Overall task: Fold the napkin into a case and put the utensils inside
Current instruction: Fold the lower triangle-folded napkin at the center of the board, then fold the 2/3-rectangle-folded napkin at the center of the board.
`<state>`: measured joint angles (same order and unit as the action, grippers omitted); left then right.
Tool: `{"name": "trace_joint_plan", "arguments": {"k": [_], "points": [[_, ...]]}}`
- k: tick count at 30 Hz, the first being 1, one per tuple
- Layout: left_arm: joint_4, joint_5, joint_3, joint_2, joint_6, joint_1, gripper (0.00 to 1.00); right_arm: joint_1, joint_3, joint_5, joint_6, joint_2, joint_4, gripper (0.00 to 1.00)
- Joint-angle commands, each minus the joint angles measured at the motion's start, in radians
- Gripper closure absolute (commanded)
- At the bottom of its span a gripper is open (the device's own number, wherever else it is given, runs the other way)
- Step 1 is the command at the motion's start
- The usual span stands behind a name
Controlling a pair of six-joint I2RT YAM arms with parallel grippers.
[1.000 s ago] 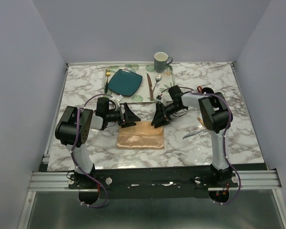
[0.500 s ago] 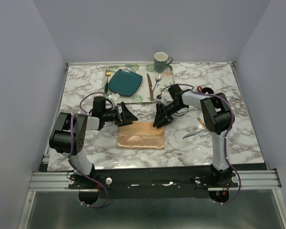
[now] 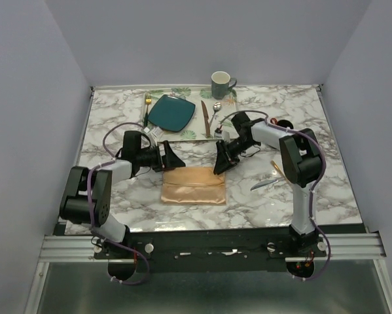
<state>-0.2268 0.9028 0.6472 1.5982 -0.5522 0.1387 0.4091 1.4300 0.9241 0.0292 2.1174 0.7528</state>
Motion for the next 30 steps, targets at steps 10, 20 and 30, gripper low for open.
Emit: {"name": "trace_joint_plan", "arguments": {"k": [10, 20, 30], "points": [[0.481, -0.681, -0.124, -0.714, 0.984, 0.491, 0.27, 0.074, -0.048, -0.105, 0.008, -0.154, -0.006, 0.66], [0.414, -0.886, -0.25, -0.707, 1.199, 0.794, 0.35, 0.16, 0.038, -0.169, 0.072, -0.039, -0.064, 0.65], [0.311, -0.895, -0.297, -0.558, 1.278, 0.877, 0.37, 0.18, 0.064, -0.232, 0.061, 0.041, -0.073, 0.65]]}}
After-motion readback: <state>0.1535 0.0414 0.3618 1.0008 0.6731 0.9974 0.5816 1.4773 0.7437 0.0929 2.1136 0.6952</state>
